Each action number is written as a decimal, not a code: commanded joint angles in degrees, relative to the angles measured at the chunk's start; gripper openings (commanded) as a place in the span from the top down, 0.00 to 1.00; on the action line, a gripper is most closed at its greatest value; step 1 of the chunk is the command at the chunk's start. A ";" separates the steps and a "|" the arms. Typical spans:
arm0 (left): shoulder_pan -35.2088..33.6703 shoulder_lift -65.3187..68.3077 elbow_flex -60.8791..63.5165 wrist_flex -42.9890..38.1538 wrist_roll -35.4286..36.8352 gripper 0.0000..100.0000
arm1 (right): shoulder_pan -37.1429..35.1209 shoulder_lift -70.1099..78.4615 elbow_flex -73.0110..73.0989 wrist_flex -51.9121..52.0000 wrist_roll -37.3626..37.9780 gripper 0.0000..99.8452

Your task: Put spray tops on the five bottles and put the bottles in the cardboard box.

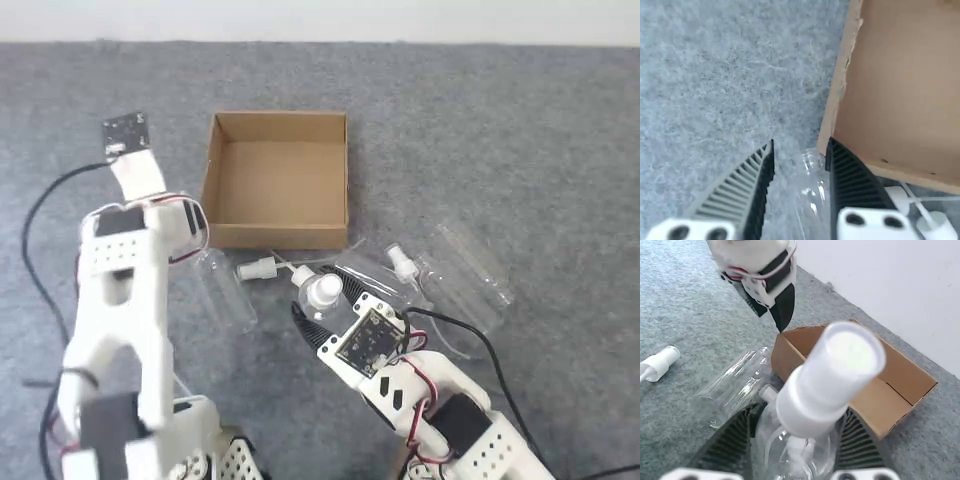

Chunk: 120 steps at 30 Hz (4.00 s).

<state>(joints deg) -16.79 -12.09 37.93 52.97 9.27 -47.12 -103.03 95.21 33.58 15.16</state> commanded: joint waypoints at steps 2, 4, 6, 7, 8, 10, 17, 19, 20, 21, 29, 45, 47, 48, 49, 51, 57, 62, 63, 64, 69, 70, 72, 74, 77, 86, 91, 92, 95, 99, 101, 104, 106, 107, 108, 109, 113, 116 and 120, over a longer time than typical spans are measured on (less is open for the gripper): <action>0.18 7.30 -7.25 -1.76 0.70 0.84 | 0.48 -0.92 1.14 0.13 0.62 0.99; 0.26 10.20 -9.36 -1.49 0.70 0.84 | 0.48 -0.92 1.14 0.13 0.62 0.99; 0.44 12.04 -11.12 -1.41 0.53 0.84 | 0.48 -0.92 1.14 0.13 0.62 0.99; 1.05 12.48 -11.65 -1.32 0.44 0.84 | 0.48 -0.92 1.14 0.13 0.62 0.99; 1.85 12.75 -12.00 -1.32 0.35 0.84 | 0.48 -0.92 1.14 0.13 0.62 0.99; 3.78 12.84 -12.09 -1.32 0.35 0.84 | 0.48 -0.92 1.14 0.13 0.62 0.99; 8.97 12.84 -12.00 -1.32 0.26 0.84 | 0.57 -0.92 1.14 0.22 0.62 0.99; 9.85 12.84 -12.00 -1.32 0.26 0.84 | 0.57 -0.92 1.14 0.22 0.62 0.99; 10.46 12.92 -12.00 -1.32 0.26 0.84 | 0.57 -0.92 1.14 0.22 0.62 0.99; 11.16 12.92 -12.00 -1.32 0.26 0.84 | 0.57 -0.92 1.14 0.22 0.62 0.99; 12.31 8.97 -17.71 4.92 0.18 0.84 | 0.57 -0.92 1.14 1.27 0.62 0.99; 18.99 17.05 -21.23 -0.44 2.64 0.84 | 0.66 -0.92 1.14 1.27 0.62 0.99; 19.08 18.46 -21.32 1.23 0.88 0.84 | 0.66 -0.92 1.14 1.27 0.62 0.99; 18.99 18.64 -21.32 2.29 -0.26 0.84 | 0.66 -0.92 1.14 1.27 0.62 0.99; 18.99 18.73 -21.14 3.08 -1.05 0.84 | 0.66 -0.92 1.14 1.27 0.62 0.99; 18.90 18.73 -21.23 5.19 -1.58 0.84 | 0.66 -0.92 1.14 1.27 0.62 0.99; 15.56 18.64 -21.41 7.21 -2.64 0.84 | 0.66 -0.92 1.14 1.27 0.62 0.99; 13.98 18.64 -23.96 9.67 -4.66 0.84 | 0.66 -0.92 1.14 1.27 0.62 0.99; 14.24 18.64 -24.92 10.73 -4.66 0.84 | 0.66 -0.92 1.14 1.27 0.62 0.99; 14.42 18.64 -26.07 11.78 -4.57 0.84 | 0.66 -0.92 1.14 1.27 0.62 0.99; 14.51 18.64 -32.13 15.91 -4.48 0.84 | 0.66 -0.92 1.14 1.27 0.62 0.99; 14.51 18.64 -33.54 16.97 -4.40 0.84 | 0.66 -0.92 1.14 1.27 0.62 0.99; 14.51 18.64 -36.00 18.99 -3.08 0.84 | 0.66 -0.92 1.14 1.27 0.62 0.99; 14.51 18.64 -38.46 21.36 -1.76 0.84 | 0.66 -0.92 1.14 1.27 0.62 0.99; 14.24 18.64 -41.19 24.26 -1.32 0.84 | 0.66 -0.92 1.14 1.27 0.62 0.99; 13.89 6.68 -36.70 26.90 -1.32 0.84 | 1.54 -0.92 1.14 1.27 0.35 0.99; 11.08 -0.53 -27.03 21.19 -0.70 0.84 | 4.53 -0.92 1.05 0.75 0.26 0.99; 9.67 -1.67 -25.19 19.78 -0.44 0.84 | 4.53 -0.92 1.05 0.75 0.26 0.99; 5.45 -4.84 -21.41 17.85 -0.53 0.84 | 4.53 -0.92 1.05 0.75 0.26 0.99; 1.49 -8.62 -16.57 17.32 -0.62 0.84 | 4.62 -0.92 1.05 0.75 0.26 0.99; 0.70 -10.11 -13.41 16.88 -0.62 0.84 | 4.62 -0.92 1.05 0.75 0.26 0.99; 0.09 -12.48 -7.34 14.15 -0.53 0.84 | 4.62 -0.92 1.05 0.75 0.26 0.99; -0.09 -14.07 -2.33 10.81 -0.26 0.84 | 4.62 -0.92 1.05 0.84 0.26 0.99; -0.09 -14.95 0.40 8.70 -0.26 0.84 | 4.70 -0.92 1.05 0.92 0.26 0.99; -0.09 -15.74 2.86 6.42 -0.18 0.84 | 4.70 -0.92 0.97 0.84 0.26 0.99; -0.09 -16.53 5.32 4.04 -0.18 0.84 | 4.70 -0.92 0.62 0.92 0.26 0.99; -0.09 -18.02 12.44 -4.22 0.62 0.84 | 5.14 -0.75 -1.49 1.80 0.26 0.99; -0.18 -17.93 15.69 -8.18 2.29 0.84 | 7.25 -0.48 -4.40 3.74 0.26 0.99; -0.18 -17.93 18.42 -11.25 2.37 0.84 | 8.13 -0.40 -10.37 7.08 0.26 0.99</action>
<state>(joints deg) -16.62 -27.30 56.04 44.88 10.86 -40.35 -103.03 93.19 37.98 15.25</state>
